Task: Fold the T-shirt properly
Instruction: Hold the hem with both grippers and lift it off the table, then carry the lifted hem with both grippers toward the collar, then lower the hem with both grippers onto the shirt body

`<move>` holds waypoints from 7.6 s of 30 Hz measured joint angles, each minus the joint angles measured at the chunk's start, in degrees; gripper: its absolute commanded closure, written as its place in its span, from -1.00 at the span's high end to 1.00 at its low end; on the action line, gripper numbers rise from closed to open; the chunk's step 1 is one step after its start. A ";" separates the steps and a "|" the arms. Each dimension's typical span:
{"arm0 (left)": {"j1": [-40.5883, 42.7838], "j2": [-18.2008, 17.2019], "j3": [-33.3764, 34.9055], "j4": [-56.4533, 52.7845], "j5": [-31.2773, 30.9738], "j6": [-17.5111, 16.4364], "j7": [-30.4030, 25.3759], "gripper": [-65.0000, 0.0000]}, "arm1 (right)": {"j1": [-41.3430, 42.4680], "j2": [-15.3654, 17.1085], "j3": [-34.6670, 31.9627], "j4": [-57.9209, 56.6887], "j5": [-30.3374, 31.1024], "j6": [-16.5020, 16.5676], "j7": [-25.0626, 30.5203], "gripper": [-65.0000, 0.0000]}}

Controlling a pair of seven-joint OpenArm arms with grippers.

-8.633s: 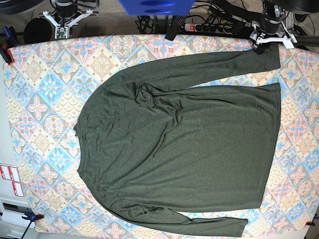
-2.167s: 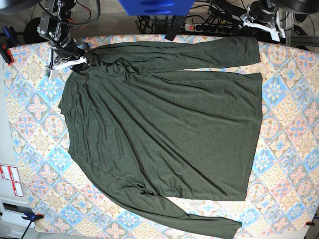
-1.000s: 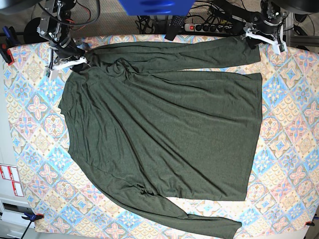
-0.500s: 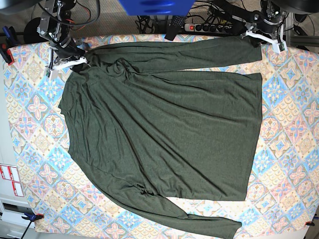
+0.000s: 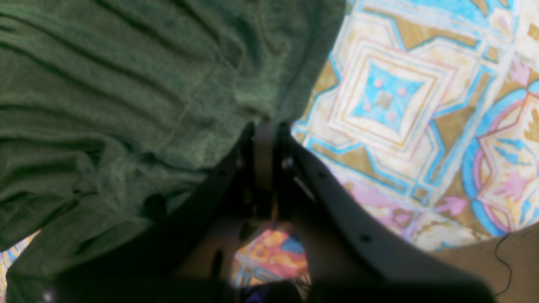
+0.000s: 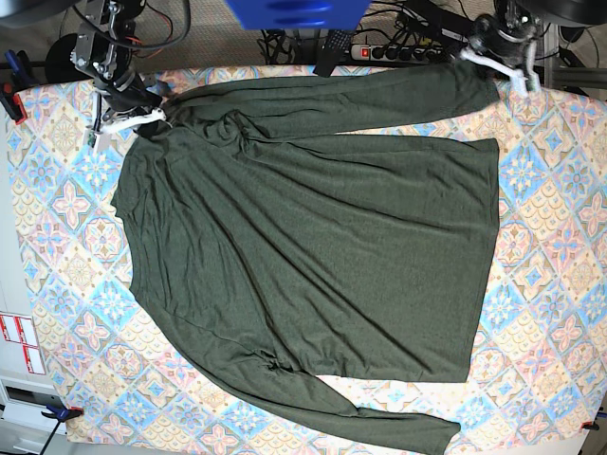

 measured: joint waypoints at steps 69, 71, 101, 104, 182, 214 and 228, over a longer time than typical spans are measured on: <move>-29.75 1.57 -7.28 -14.03 0.04 0.24 2.49 -1.00 | 14.60 -0.15 6.91 -6.91 0.02 0.15 -0.37 -1.00; -28.46 1.55 -7.28 -13.14 -0.13 0.24 2.36 -0.96 | 14.49 -0.15 6.80 -6.91 0.04 0.17 -0.39 -1.00; -17.09 3.37 -7.17 0.76 0.24 0.50 10.67 0.27 | 14.14 -0.13 5.14 -6.91 -0.17 -0.04 -0.17 -1.00; -18.78 3.48 -7.17 -2.43 0.28 0.59 10.60 0.27 | 14.25 -0.33 4.57 -6.91 0.07 0.22 -0.11 -1.00; -20.37 -1.64 -18.95 5.97 -2.67 -4.52 12.15 -1.00 | 12.63 -0.37 4.50 3.91 0.42 0.66 -1.22 -1.00; -44.83 -1.77 -10.47 -19.45 8.22 -3.65 11.43 -0.73 | 34.42 -0.35 1.51 -24.85 -0.20 0.09 0.09 -0.73; -28.33 -4.37 -12.22 -2.62 1.86 -1.40 11.34 0.18 | 24.28 -0.11 2.27 -11.47 -0.74 -0.46 -0.68 -0.38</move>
